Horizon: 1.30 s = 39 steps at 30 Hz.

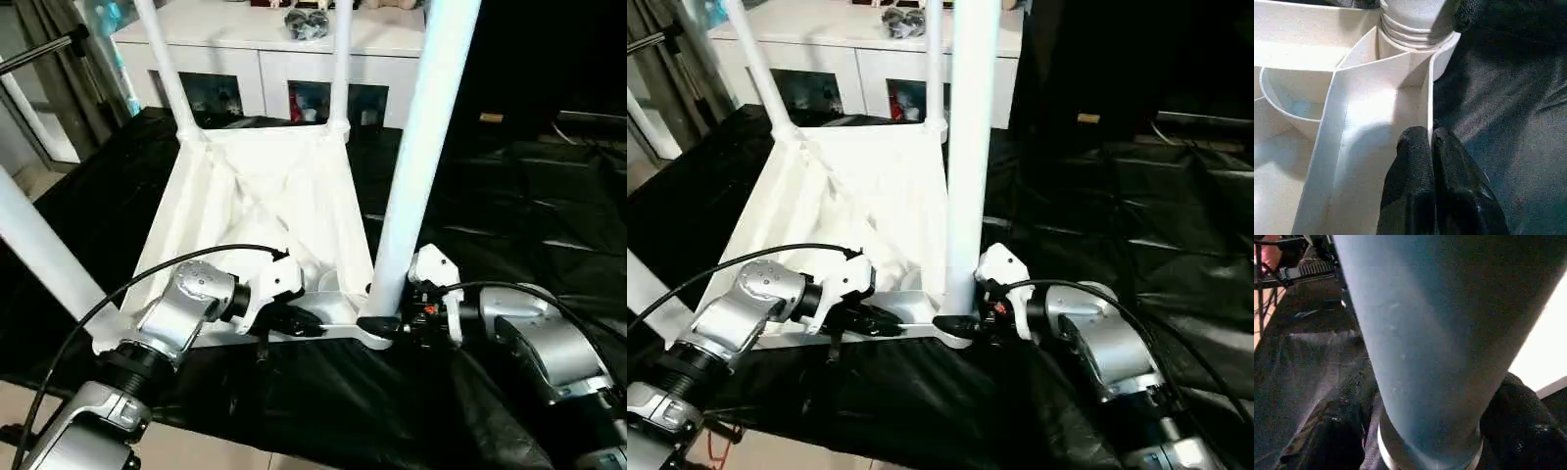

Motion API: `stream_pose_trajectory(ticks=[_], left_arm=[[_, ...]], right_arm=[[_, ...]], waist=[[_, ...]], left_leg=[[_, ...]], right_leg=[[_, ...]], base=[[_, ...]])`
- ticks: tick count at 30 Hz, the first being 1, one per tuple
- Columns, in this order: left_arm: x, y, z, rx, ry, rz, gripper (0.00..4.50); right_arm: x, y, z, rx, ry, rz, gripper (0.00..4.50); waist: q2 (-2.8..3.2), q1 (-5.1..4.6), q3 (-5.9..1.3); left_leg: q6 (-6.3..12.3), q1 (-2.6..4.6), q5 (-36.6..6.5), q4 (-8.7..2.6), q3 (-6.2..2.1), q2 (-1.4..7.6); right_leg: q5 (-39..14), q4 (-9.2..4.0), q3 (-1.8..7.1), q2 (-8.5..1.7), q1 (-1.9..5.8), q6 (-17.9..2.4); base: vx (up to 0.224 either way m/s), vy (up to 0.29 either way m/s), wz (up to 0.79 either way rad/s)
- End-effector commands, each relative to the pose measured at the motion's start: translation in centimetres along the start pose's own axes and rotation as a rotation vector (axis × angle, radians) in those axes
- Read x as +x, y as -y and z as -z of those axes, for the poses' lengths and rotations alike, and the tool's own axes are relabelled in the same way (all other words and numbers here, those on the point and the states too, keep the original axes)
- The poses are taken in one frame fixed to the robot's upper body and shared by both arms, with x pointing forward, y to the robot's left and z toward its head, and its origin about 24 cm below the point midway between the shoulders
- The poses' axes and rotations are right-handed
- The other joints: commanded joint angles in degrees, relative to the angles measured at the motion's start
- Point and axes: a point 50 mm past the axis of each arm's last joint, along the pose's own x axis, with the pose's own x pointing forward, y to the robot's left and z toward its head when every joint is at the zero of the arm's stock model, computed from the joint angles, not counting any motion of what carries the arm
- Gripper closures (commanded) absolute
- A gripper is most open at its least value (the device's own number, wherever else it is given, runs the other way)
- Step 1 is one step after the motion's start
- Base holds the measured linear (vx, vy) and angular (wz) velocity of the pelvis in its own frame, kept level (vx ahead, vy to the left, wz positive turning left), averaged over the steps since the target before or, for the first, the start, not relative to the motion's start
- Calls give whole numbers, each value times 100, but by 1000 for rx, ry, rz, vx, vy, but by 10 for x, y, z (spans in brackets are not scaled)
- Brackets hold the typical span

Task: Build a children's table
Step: Rotate leg to tighten

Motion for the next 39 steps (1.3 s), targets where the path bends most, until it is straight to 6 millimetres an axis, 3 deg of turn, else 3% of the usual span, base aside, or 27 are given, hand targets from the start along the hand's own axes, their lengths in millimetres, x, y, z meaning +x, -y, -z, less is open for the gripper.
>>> stream_pose_trajectory(ticks=[1,2,5,10,11,12,15,16,17,18,19,21,22,24,25,26,27,28,29,30,32,33,35,36,37,38,39], left_arm=[[4,0,-8,18,23,24,450],[1,0,-6,-7,29,43,450],[-2,-2,-7,2,6,53,450],[-2,-3,-5,-28,29,37,450],[-1,-5,-3,-28,18,15,450],[0,-6,-3,-43,27,-12,450],[5,-9,0,-119,54,-89,450],[5,-9,0,-119,54,-89,450],[6,-11,0,-122,37,-123,450],[9,-14,-1,-121,26,-164,450],[9,-14,-1,-121,26,-164,450],[15,-19,-8,-158,66,-235,450],[16,-19,-9,-163,71,-241,450],[28,-21,-18,-189,103,-295,450],[28,-21,-18,-189,103,-295,450],[33,-22,-23,-187,111,-320,450],[37,-21,-29,-189,126,-326,450],[44,-17,-33,-200,136,-298,450],[47,-15,-34,-204,137,-281,450],[48,-15,-34,-197,132,-276,450],[47,-17,-38,-170,127,-282,450],[47,-18,-38,-166,127,-285,450],[43,-19,-38,-162,137,-281,450],[41,-19,-36,-148,136,-264,450],[41,-18,-36,-146,135,-261,450],[36,-16,-35,-106,132,-217,450],[36,-16,-35,-106,132,-217,450]], right_arm=[[21,-22,28,105,-109,-143,176],[22,-24,30,129,-106,-154,203],[21,-26,31,132,-115,-162,217],[22,-26,34,154,-112,-151,222],[22,-26,35,160,-107,-135,222],[23,-25,36,167,-98,-117,222],[28,-26,34,226,-36,-40,222],[28,-26,34,226,-36,-40,222],[31,-26,33,239,-10,-10,222],[35,-24,32,258,11,36,222],[35,-24,32,258,11,36,222],[47,-16,31,285,30,170,222],[49,-15,31,287,32,183,222],[63,-11,26,331,49,301,222],[63,-11,26,331,49,301,222],[67,-9,22,343,56,334,222],[70,-9,20,349,54,355,222],[75,-12,17,342,55,341,222],[78,-13,16,338,56,334,222],[78,-13,15,338,58,333,153],[76,-11,13,343,68,326,151],[76,-11,12,344,70,325,141],[74,-10,10,330,70,312,126],[73,-10,9,308,67,297,105],[73,-10,8,302,66,295,105],[64,-10,6,243,57,232,105],[64,-10,6,243,57,232,105]], waist=[[-29,12,-236],[52,27,-241],[-10,20,-241],[27,14,-237],[-6,7,-236],[16,7,-236],[16,-3,-208],[-9,9,-183],[-95,-7,-171],[-43,-1,-141],[-89,-20,-122],[-89,-58,-85],[-59,-106,-73],[-172,-157,-74],[-112,-199,-74],[-114,-225,-85],[-45,-244,-66],[14,-244,-91],[-12,-263,-89],[-26,-272,-103],[-124,-259,-98],[-80,-241,-108],[-3,-255,-106],[-45,-259,-106],[-39,-241,-113],[-185,-248,-114],[-117,-202,-136]], left_leg=[[307,-17,-1038,-318,29,87],[306,-12,-1015,-316,23,83],[310,-22,-1040,-316,29,81],[273,-10,-1126,-322,27,87],[274,-12,-1139,-319,28,82],[266,-9,-1145,-322,29,84],[208,1,-1370,-345,32,84],[168,4,-1524,-363,22,84],[156,-9,-1621,-373,24,78],[80,17,-1856,-395,4,72],[17,37,-2054,-402,-20,61],[-66,53,-2329,-418,-44,45],[-151,77,-2523,-414,-69,26],[-170,36,-2648,-432,-121,7],[-183,42,-2703,-458,-148,8],[-160,52,-2748,-455,-157,7],[-144,60,-2862,-463,-167,6],[-122,99,-2921,-452,-171,0],[-106,94,-2956,-473,-165,22],[-50,33,-2874,-502,-185,26],[31,39,-2778,-493,-145,30],[28,69,-2706,-477,-131,34],[-27,35,-2622,-496,-113,48],[-16,24,-2614,-495,-111,45],[21,19,-2583,-492,-100,37],[99,13,-2470,-467,-73,34],[118,9,-2347,-465,-99,38]], right_leg=[[-468,-323,150,-194,276,-1535],[-432,-312,148,-199,277,-1550],[-435,-316,140,-188,284,-1553],[-540,-332,142,-191,274,-1547],[-562,-330,144,-189,277,-1544],[-576,-331,147,-192,278,-1539],[-953,-379,154,-195,262,-1464],[-1288,-400,159,-208,237,-1391],[-1555,-428,157,-206,237,-1310],[-2121,-465,160,-220,201,-1142],[-2671,-497,159,-222,165,-947],[-3334,-577,150,-227,119,-664],[-3670,-634,124,-231,84,-513],[-3959,-667,62,-229,106,-269],[-3914,-683,35,-238,110,-247],[-3883,-695,17,-237,111,-241],[-3866,-717,-4,-230,100,-228],[-3668,-733,-15,-240,98,-293],[-3494,-742,-16,-229,104,-350],[-3151,-707,-30,-230,168,-437],[-3060,-713,-6,-224,125,-516],[-2991,-703,26,-244,104,-600],[-2405,-660,40,-213,137,-787],[-2350,-639,37,-209,146,-815],[-2421,-632,39,-219,161,-807],[-2559,-663,53,-225,147,-773],[-2537,-613,56,-247,180,-783]], base=[[0,0,0],[0,0,0],[0,0,0],[0,0,0],[0,0,0],[0,0,0],[0,0,0],[0,0,0],[0,0,0],[0,0,0],[0,0,0],[-29,3,-4],[-58,5,-8],[-61,23,-15],[-57,28,-16],[0,0,0],[0,0,0],[0,0,0],[0,0,0],[0,0,0],[0,0,0],[0,0,0],[0,0,0],[0,0,0],[0,0,0],[0,0,0],[0,0,0]])
